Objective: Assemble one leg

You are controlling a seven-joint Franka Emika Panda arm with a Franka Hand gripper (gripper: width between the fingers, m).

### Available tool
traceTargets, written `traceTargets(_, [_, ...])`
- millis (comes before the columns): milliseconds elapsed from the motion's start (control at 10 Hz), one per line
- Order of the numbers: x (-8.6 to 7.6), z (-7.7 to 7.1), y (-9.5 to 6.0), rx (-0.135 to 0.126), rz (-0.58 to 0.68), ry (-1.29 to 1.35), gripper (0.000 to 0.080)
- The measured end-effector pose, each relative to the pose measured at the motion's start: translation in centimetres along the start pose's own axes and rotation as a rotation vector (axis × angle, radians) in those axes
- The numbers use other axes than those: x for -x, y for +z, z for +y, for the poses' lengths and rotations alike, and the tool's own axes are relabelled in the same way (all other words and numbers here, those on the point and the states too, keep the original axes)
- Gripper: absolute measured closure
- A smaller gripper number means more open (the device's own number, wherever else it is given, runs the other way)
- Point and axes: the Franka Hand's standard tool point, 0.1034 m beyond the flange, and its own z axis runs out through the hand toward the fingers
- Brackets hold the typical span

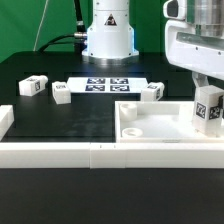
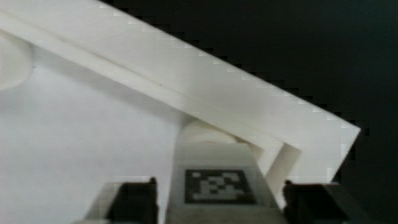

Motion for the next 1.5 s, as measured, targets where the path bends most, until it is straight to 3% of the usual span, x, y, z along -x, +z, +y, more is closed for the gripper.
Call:
traceTargets(100, [0.0, 0.0, 0.0, -0.001, 0.0, -0.033, 0.0266])
traceTargets(200, [-0.1, 0.0, 0.0, 0.002, 0.001, -0.143, 0.0266])
traceTargets(300, [-0.2, 0.0, 0.0, 0.002, 0.002, -0.311, 0.0186])
traceTargets(400, [-0.3, 0.0, 0.0, 0.002, 0.002, -0.445, 0.0161])
traceTargets(600, [-0.6, -0.1, -0.1, 0.007, 0.009, -0.698, 0.0151])
traceTargets(1100, [-1.1, -0.4, -0.5, 0.049, 0.048, -1.24, 0.015])
traceTargets(1400, [-1.7, -0.1, -0.3, 0.056, 0.042, -1.344, 0.0177])
traceTargets(1500, [-1.7, -0.1, -0.3, 0.056, 0.042, -1.343, 0.0356])
